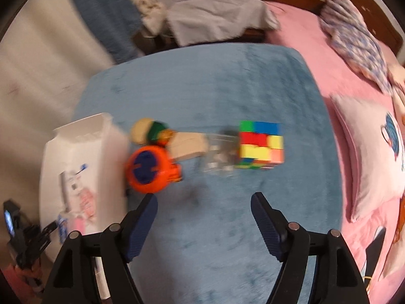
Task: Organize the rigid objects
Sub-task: 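Move the right tool to the Rubik's cube and grasp it, then carry the Rubik's cube into the tray corner and open the right tool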
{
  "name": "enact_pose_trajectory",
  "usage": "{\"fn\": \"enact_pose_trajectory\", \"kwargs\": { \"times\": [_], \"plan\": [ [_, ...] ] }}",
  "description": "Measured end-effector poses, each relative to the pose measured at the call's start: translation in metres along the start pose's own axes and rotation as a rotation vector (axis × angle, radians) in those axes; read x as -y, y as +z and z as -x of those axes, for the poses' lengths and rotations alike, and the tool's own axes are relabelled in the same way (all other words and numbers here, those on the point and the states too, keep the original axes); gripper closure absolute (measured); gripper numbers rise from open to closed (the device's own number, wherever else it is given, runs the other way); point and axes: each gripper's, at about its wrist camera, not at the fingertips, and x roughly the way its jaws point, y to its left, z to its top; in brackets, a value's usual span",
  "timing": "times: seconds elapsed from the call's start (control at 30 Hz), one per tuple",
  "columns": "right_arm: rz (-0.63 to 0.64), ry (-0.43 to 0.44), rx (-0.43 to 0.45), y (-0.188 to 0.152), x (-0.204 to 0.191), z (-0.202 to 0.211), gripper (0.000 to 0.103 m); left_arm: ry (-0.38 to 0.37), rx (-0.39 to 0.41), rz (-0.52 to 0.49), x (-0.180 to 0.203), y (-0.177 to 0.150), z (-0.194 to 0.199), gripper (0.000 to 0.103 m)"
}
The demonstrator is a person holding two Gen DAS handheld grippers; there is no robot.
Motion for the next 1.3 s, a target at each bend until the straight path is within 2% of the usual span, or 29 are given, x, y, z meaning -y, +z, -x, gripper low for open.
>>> {"fn": "enact_pose_trajectory", "kwargs": {
  "times": [0.27, 0.6, 0.8, 1.0, 1.07, 1.13, 1.3],
  "plan": [
    [-0.111, -0.020, -0.069, 0.018, 0.055, -0.046, 0.026, 0.026, -0.044, -0.025, 0.015, 0.012, -0.003, 0.086],
    [-0.140, 0.017, -0.049, 0.030, 0.068, -0.078, 0.026, 0.021, -0.068, -0.031, 0.017, 0.026, -0.007, 0.087],
    [-0.123, -0.002, -0.008, 0.040, 0.065, -0.090, 0.026, 0.017, -0.065, -0.029, 0.014, 0.026, -0.007, 0.087],
    [-0.170, -0.004, 0.003, 0.044, 0.072, -0.098, 0.026, 0.012, -0.056, -0.018, 0.007, 0.023, 0.000, 0.087],
    [-0.188, 0.003, 0.003, 0.043, 0.074, -0.099, 0.028, 0.012, -0.052, -0.017, 0.006, 0.022, 0.003, 0.087],
    [-0.204, 0.018, 0.009, 0.043, 0.076, -0.098, 0.039, 0.010, -0.049, -0.015, 0.006, 0.020, 0.002, 0.087],
    [-0.193, 0.015, 0.007, 0.044, 0.075, -0.097, 0.042, 0.003, -0.046, -0.012, 0.000, 0.017, 0.007, 0.087]
  ]
}}
